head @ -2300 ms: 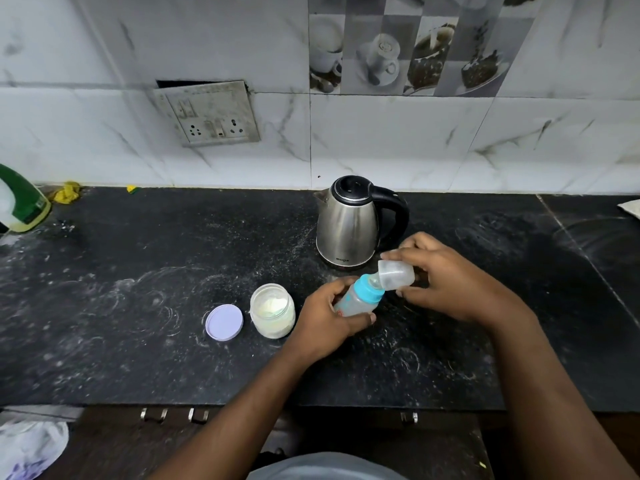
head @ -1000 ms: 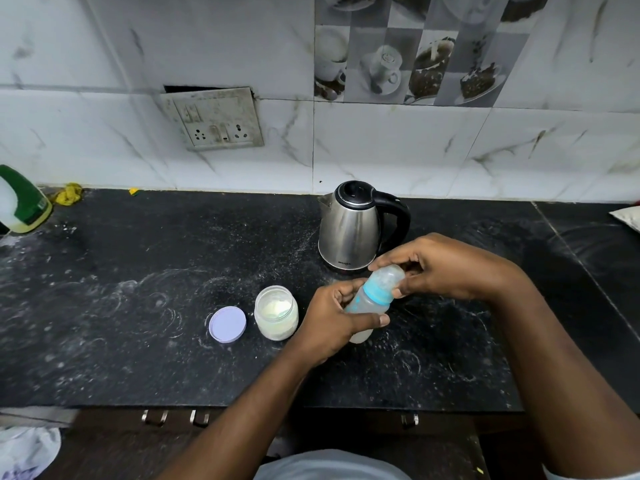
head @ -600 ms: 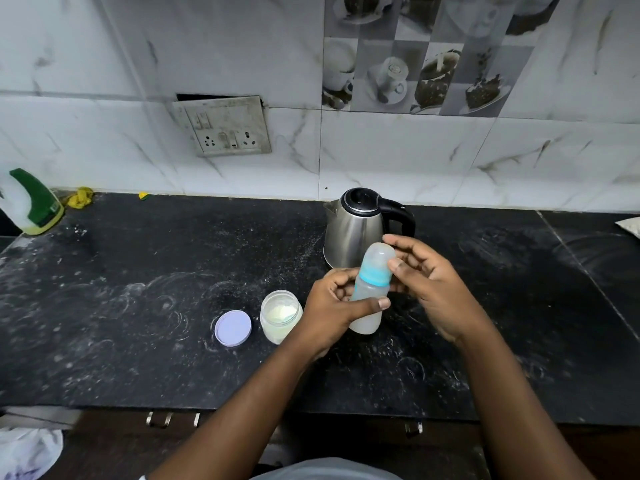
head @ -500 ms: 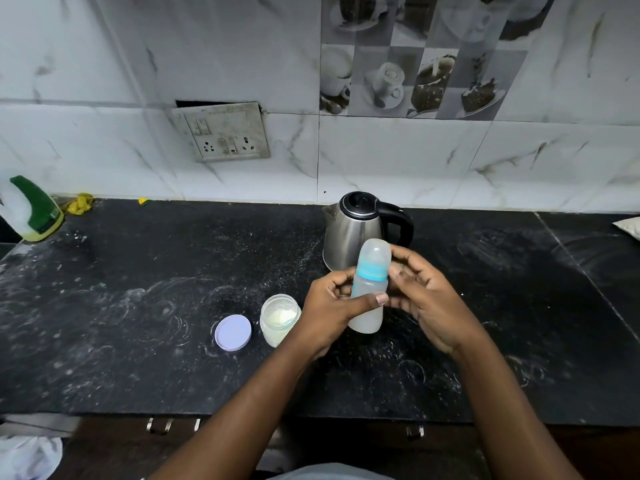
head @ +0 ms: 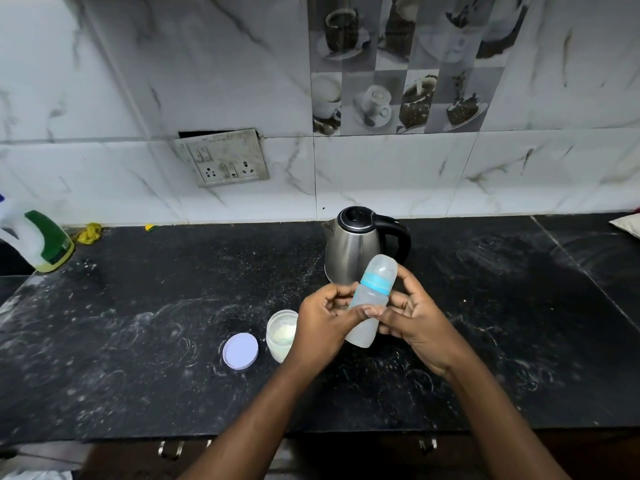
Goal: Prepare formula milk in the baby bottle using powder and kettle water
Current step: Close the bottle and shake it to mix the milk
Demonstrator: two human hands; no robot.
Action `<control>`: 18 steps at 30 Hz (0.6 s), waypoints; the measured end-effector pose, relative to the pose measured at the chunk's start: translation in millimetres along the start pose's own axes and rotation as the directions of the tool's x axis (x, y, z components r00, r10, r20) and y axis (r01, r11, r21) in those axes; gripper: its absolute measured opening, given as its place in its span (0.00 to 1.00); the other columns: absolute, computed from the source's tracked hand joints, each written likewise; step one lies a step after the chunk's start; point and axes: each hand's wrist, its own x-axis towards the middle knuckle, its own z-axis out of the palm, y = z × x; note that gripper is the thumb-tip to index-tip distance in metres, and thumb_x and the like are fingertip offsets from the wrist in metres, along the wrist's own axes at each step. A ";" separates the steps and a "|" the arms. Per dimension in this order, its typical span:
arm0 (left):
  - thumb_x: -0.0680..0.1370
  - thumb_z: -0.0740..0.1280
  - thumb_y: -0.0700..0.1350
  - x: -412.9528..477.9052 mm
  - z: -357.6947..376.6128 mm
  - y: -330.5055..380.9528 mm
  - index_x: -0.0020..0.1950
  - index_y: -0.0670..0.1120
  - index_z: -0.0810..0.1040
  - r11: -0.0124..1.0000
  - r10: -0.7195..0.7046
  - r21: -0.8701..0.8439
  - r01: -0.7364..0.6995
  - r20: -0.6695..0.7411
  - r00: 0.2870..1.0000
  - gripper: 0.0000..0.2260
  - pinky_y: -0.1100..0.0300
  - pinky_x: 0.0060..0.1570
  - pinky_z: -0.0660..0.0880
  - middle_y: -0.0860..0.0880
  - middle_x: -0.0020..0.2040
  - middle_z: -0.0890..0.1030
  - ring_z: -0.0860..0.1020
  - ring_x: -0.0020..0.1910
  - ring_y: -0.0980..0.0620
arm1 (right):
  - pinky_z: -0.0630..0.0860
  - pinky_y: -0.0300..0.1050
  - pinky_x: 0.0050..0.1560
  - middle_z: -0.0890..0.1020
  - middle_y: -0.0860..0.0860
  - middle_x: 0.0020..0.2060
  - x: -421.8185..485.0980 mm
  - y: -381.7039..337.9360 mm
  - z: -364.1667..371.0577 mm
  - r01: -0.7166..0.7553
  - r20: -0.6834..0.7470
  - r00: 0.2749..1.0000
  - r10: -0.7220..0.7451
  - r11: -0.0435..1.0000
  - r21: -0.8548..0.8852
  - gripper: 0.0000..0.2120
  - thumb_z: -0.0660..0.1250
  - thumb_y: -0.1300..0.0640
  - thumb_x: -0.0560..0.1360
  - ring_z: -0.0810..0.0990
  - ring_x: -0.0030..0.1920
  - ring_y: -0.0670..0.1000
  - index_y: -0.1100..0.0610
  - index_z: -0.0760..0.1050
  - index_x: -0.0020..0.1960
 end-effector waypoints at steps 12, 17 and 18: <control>0.84 0.72 0.50 -25.2 -27.3 -16.1 0.68 0.53 0.86 0.982 0.100 0.154 -0.110 0.073 0.992 0.14 0.61 0.64 0.80 0.51 0.62 0.86 0.85 0.64 0.53 | 0.82 0.47 0.58 0.82 0.50 0.65 -1.3 13.7 16.9 0.111 -0.004 0.994 -0.112 0.991 -0.079 0.38 0.80 0.63 0.73 0.84 0.63 0.56 0.41 0.69 0.74; 0.85 0.62 0.62 -55.1 -47.5 -62.5 0.80 0.52 0.74 0.690 0.155 0.674 -0.265 0.220 0.963 0.26 0.62 0.82 0.62 0.59 0.79 0.72 0.66 0.81 0.63 | 0.83 0.50 0.59 0.81 0.45 0.64 3.6 23.2 13.7 0.168 -0.117 0.975 -0.191 0.968 -0.185 0.41 0.80 0.59 0.70 0.84 0.62 0.52 0.41 0.67 0.76; 0.85 0.59 0.65 -58.6 -49.7 -75.2 0.84 0.49 0.68 0.599 0.083 0.751 -0.279 0.289 0.954 0.31 0.61 0.85 0.53 0.56 0.84 0.65 0.58 0.85 0.60 | 0.82 0.50 0.60 0.81 0.45 0.64 3.9 24.8 11.9 0.174 -0.135 0.970 -0.202 0.966 -0.193 0.41 0.80 0.59 0.70 0.83 0.63 0.52 0.40 0.66 0.77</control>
